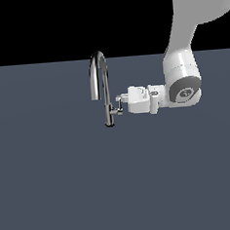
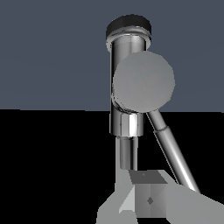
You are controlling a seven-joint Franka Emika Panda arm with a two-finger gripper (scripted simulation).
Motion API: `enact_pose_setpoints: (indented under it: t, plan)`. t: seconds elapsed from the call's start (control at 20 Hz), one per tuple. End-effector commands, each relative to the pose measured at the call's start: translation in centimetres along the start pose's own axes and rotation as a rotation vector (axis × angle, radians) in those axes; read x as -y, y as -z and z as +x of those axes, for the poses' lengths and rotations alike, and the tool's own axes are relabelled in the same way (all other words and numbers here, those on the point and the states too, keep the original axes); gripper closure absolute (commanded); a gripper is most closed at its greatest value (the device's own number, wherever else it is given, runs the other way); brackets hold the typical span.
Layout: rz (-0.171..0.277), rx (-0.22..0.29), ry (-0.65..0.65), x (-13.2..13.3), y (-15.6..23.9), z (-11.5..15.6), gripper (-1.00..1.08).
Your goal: Turn on the faucet by rotating a designated handle.
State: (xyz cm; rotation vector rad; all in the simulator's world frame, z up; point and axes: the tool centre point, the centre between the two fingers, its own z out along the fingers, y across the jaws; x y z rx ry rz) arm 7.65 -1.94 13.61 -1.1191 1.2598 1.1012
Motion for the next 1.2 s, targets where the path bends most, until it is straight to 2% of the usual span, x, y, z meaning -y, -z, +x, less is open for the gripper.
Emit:
enact_pose_setpoints:
  t: [0.0, 0.55, 0.6, 0.65, 1.1, 1.15]
  plan:
    - [-0.001, 0.001, -0.006, -0.9, 0.2, 0.5, 1.08]
    - [-0.001, 0.001, -0.006, -4.8, 0.6, 2.2, 1.08]
    - [-0.001, 0.001, -0.006, -4.8, 0.6, 2.2, 1.08]
    - [-0.009, 0.006, 0.018, -3.8, -0.3, 0.9, 1.08]
    - [-0.001, 0.001, -0.006, -6.0, 0.6, 7.2, 1.08]
    - [-0.001, 0.001, -0.006, -6.0, 0.6, 7.2, 1.08]
